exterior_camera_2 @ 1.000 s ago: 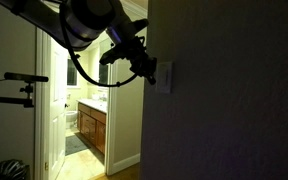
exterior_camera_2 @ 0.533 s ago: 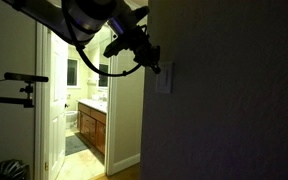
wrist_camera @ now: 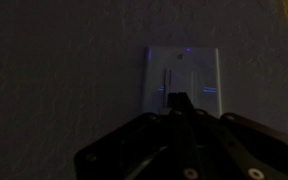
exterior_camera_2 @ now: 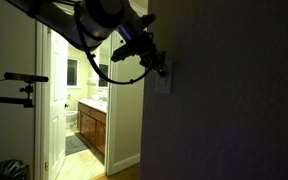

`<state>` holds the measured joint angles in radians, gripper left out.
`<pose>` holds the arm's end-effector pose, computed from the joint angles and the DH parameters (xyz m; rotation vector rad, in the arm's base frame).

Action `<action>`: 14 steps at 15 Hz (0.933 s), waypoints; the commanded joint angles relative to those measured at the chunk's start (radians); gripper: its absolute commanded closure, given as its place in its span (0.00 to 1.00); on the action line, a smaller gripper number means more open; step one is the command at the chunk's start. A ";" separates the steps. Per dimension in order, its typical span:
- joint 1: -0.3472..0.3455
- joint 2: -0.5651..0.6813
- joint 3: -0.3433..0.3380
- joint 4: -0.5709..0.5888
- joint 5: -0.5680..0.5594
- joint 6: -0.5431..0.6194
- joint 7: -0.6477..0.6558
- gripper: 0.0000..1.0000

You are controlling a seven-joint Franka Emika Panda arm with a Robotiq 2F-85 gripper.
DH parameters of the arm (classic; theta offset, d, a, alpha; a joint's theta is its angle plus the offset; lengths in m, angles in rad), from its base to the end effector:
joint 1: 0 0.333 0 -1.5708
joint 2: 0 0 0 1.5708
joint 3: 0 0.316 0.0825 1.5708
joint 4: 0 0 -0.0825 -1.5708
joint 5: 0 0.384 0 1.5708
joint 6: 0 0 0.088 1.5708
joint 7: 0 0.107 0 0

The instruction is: Turn on the light switch

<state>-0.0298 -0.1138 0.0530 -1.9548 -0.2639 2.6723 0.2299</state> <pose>0.5759 0.0228 0.6251 2.7673 -0.0292 1.2459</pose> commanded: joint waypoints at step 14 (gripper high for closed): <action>0.086 -0.084 0.000 -0.137 0.251 -0.289 -0.293 0.96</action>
<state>0.0376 -0.1288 0.0615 -2.0103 -0.0693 2.4732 0.0038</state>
